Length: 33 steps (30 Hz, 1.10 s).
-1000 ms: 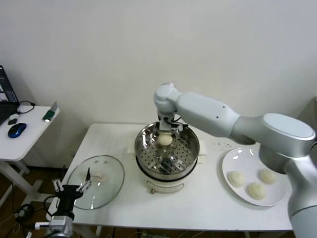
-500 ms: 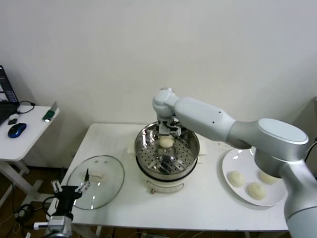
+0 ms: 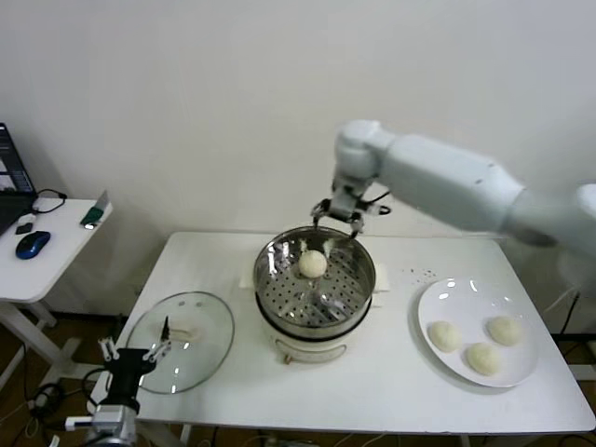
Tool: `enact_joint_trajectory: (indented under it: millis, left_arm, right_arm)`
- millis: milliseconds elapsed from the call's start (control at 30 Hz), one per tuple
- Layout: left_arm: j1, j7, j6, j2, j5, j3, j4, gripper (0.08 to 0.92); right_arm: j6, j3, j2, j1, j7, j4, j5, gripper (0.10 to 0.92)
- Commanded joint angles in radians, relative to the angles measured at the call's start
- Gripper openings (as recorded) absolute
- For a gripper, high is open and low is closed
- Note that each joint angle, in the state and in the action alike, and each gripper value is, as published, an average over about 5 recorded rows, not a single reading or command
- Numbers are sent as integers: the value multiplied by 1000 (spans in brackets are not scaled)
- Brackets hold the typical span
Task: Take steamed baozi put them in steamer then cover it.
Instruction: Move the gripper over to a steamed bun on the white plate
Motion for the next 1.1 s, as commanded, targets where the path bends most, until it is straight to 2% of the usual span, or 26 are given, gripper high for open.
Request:
enact_joint_trajectory:
  millis: [33, 133, 233, 433, 533, 667, 1100]
  left_arm:
    - [-6, 1, 1, -6, 5, 12, -2, 823]
    - [-4, 2, 0, -10, 10, 16, -9, 823]
    - [5, 2, -3, -10, 13, 16, -15, 823]
    - [30, 1, -9, -8, 15, 10, -25, 823]
    - [35, -3, -8, -10, 19, 11, -28, 823]
    - [34, -13, -4, -16, 22, 14, -33, 823]
    - [25, -14, 0, -28, 30, 11, -24, 823]
  right_arm:
    - [-496, -319, -392, 232, 125, 242, 527, 823]
    - [-550, -324, -488, 182, 123, 279, 562, 823]
    - [-561, -302, -553, 102, 101, 286, 532, 823]
    - [-524, 37, -620, -311, 31, 202, 266, 823]
    - [-490, 198, -608, -479, 13, 140, 144, 823]
    - [-464, 348, -565, -648, 12, 67, 56, 823]
    - [-451, 435, -445, -750, 37, -22, 5, 823]
